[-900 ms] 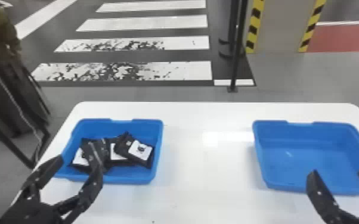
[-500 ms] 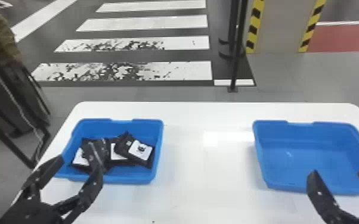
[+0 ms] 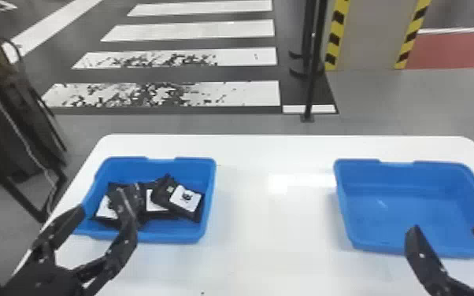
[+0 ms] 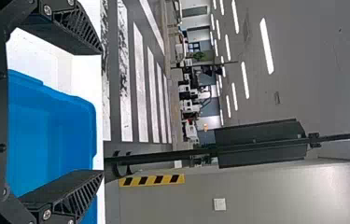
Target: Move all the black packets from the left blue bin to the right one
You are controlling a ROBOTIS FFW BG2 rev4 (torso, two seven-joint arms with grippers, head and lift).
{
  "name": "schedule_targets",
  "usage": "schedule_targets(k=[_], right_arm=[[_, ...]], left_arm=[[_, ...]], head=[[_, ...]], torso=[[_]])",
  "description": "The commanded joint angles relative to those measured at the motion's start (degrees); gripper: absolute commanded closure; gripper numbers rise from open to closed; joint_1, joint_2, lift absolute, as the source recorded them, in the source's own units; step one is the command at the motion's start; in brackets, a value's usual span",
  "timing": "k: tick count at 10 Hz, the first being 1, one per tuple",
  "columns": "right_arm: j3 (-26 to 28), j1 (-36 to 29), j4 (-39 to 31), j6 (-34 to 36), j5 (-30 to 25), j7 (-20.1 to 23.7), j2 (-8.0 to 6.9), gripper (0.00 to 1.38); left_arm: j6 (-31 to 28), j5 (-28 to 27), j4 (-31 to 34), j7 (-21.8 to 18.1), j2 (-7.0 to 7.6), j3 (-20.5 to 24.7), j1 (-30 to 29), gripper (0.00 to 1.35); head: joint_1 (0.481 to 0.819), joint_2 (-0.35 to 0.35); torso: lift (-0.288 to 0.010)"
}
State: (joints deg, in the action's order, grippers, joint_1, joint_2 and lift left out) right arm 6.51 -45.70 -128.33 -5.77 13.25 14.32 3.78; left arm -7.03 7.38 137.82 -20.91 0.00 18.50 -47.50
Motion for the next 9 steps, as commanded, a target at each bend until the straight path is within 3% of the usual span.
schedule_targets(k=[1, 3, 6, 9], right_arm=[[0.0, 0.0, 0.01, 0.0, 0.01, 0.0, 0.0, 0.12], [0.0, 0.14, 0.15, 0.0, 0.12, 0.0, 0.0, 0.12], [0.0, 0.14, 0.57, 0.0, 0.58, 0.0, 0.0, 0.11], [0.0, 0.14, 0.71, 0.0, 0.58, 0.0, 0.0, 0.11]], left_arm=[[-2.39, -0.52, -0.08, 0.0, -0.15, -0.34, 1.38, 0.28], [-7.17, -1.44, -1.49, 0.44, -0.15, -0.34, 5.88, 0.28], [-11.95, -2.81, -9.5, 1.93, -0.15, -1.14, 15.72, 0.28], [-18.42, -3.15, -18.5, 2.28, 2.64, -3.99, 26.55, 0.28]], head=[[0.695, 0.101], [0.695, 0.099], [0.695, 0.112], [0.695, 0.112]], torso=[[-0.14], [-0.14], [-0.14], [-0.14]])
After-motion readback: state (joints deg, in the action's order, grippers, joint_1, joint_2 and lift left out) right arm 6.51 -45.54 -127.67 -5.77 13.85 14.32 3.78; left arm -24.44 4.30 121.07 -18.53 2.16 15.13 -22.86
